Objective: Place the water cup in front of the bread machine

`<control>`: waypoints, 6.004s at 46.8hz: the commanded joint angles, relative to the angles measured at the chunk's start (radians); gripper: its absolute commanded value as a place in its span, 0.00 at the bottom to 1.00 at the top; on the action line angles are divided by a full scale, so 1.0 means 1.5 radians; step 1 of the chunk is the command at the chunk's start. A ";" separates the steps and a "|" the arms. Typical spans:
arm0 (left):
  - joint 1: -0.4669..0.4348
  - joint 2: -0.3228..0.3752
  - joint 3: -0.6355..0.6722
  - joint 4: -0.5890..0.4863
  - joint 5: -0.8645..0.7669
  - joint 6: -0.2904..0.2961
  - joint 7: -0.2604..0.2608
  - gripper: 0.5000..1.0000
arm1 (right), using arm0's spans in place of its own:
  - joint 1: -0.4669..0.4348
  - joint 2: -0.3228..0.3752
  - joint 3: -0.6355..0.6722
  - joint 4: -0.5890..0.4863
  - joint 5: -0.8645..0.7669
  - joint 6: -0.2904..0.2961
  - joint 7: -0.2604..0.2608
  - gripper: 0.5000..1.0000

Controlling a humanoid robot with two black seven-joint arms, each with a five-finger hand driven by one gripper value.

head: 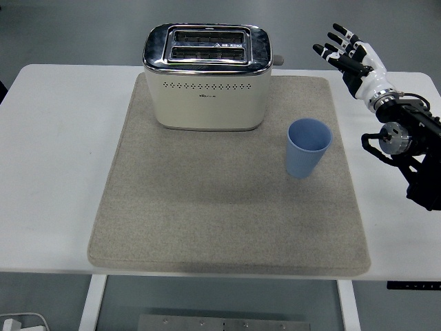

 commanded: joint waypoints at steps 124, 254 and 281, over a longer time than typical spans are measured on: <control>0.001 0.000 -0.005 -0.002 -0.007 0.000 -0.010 1.00 | -0.330 -0.451 -0.014 0.527 -0.287 -0.010 0.196 0.84; 0.001 0.000 -0.005 -0.002 -0.007 0.000 -0.010 1.00 | -0.215 -0.217 -0.128 0.410 -0.334 -0.101 0.113 0.00; 0.001 0.000 -0.005 -0.002 -0.007 -0.001 -0.010 1.00 | -0.162 -0.194 -0.174 0.413 -0.320 -0.126 0.086 0.00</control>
